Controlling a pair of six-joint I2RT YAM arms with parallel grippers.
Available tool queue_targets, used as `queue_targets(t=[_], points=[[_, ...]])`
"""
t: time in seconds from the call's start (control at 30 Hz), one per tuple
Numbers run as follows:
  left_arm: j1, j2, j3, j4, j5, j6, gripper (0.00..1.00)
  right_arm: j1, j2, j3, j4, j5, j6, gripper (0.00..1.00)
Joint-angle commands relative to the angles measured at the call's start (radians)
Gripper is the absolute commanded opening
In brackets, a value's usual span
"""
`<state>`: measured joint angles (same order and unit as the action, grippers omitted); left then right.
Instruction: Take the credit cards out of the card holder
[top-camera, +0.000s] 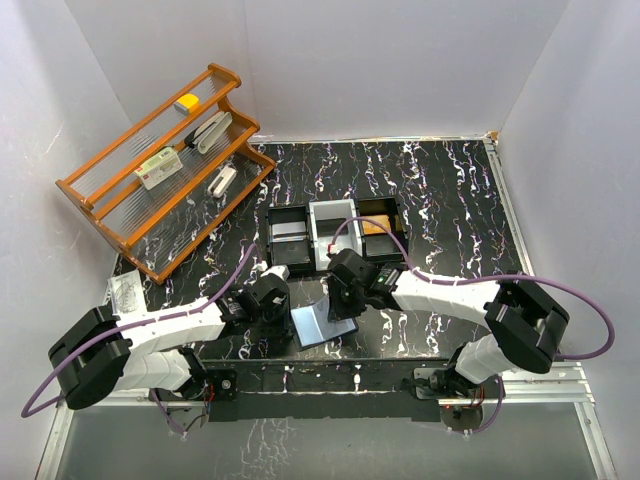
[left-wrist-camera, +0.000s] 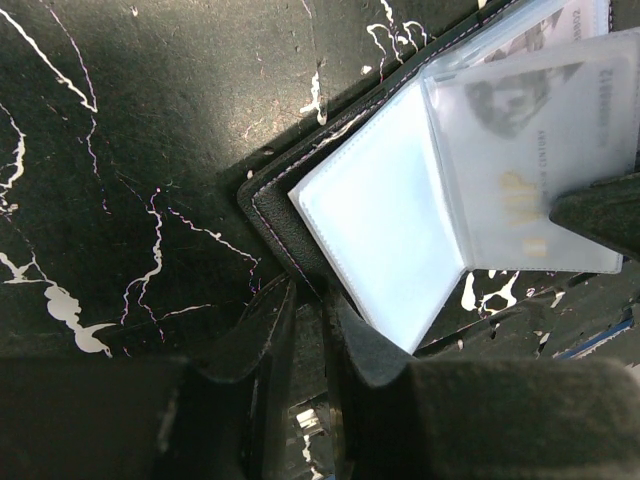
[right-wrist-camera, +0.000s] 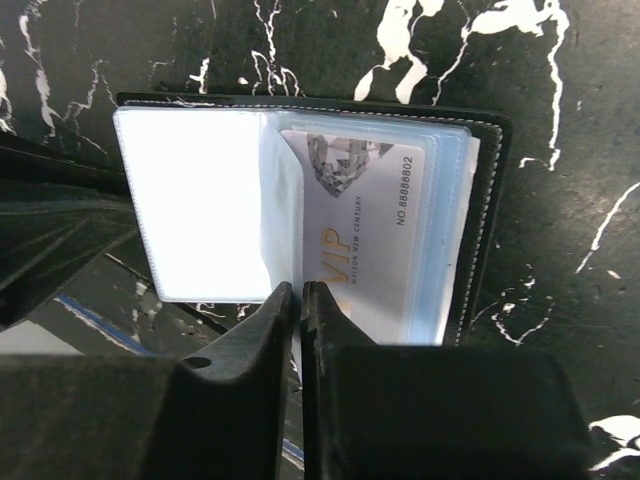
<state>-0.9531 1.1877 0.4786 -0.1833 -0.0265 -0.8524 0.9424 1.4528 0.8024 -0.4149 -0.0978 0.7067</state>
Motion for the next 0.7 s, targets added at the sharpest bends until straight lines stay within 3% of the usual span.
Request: queue_targets(t=[0.0, 0.2, 0.67], points=[[-0.006, -0.006, 0.026, -0.017, 0.005, 0.005, 0.16, 0.005, -0.029, 0.035, 0.042, 0.008, 0.0, 0.02], [-0.006, -0.022, 0.035, -0.046, -0.001, 0.004, 0.17, 0.006, -0.042, 0.04, 0.054, -0.006, 0.009, 0.0], [-0.006, -0.114, 0.079, -0.136, -0.063, -0.027, 0.38, 0.009, -0.033, 0.086, 0.065, -0.157, -0.038, 0.23]])
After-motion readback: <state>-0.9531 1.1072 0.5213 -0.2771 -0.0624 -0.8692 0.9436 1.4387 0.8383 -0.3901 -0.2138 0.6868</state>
